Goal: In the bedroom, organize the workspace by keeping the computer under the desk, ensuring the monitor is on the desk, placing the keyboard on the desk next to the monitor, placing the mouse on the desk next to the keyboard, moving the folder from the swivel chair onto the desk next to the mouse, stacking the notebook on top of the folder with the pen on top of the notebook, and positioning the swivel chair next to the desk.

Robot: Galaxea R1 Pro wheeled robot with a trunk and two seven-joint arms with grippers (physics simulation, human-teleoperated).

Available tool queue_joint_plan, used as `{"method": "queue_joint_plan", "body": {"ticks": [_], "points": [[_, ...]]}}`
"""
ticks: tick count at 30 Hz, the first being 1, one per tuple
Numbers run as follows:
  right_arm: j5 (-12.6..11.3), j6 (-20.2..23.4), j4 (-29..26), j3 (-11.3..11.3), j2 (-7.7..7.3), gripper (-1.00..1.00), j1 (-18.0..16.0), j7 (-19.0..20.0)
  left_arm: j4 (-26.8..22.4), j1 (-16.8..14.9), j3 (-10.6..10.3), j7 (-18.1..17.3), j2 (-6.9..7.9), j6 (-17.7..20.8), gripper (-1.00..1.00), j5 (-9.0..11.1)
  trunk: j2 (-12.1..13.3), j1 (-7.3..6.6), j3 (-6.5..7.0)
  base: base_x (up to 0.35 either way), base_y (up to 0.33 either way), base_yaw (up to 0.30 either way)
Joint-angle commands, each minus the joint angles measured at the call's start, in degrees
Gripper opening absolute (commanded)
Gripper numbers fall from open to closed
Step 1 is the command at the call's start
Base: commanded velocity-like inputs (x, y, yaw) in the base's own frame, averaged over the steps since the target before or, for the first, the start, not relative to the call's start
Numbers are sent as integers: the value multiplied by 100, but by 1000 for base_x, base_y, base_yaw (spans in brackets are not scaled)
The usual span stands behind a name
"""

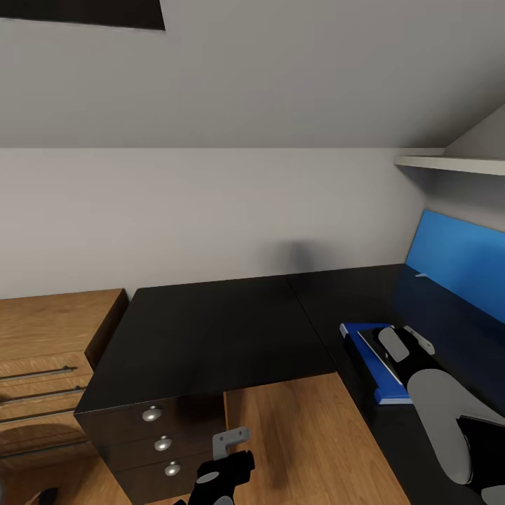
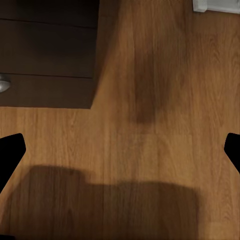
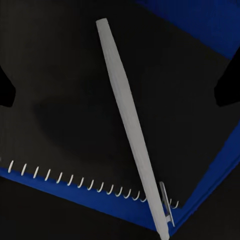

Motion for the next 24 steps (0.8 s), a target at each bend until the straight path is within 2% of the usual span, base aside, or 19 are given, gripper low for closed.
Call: {"method": "queue_joint_plan", "body": {"ticks": [1,8,13,15,16,17,19,23,24], "points": [[-25,31,-16,-5,0,100,-4,-26,-9,-8,-14,34,3,27,100,11,-4,0,-6,0,0,0],[-25,84,-218,0,1,100,1,-29,1,-8,-42,36,7,19,100,10,-4,0,-6,0,0,0],[-58,678,-1361,-23,35,100,68,-50,13,-8,-56,29,5,20,100,23,-4,0,-6,-42,0,0],[-157,834,-1852,-23,181,100,229,-149,15,-8,-57,28,3,22,100,23,-4,0,-6,-224,0,0],[-212,896,-2148,-10,302,100,374,-311,16,-8,-58,31,5,20,100,18,-4,0,-6,-291,0,0],[-224,907,-2217,-7,351,100,412,-349,16,-8,-58,31,4,20,100,16,-4,0,-6,-300,0,0],[-244,961,-2512,3,661,100,542,-466,17,-8,-58,33,8,22,100,13,-4,0,-6,-322,0,0],[-244,991,-2638,29,875,100,618,-501,21,-8,-55,27,9,24,100,25,-4,0,-6,-332,0,0],[-240,995,-2695,52,967,100,660,-507,23,-8,-52,26,10,25,100,27,-4,0,-6,-335,0,0]]}}
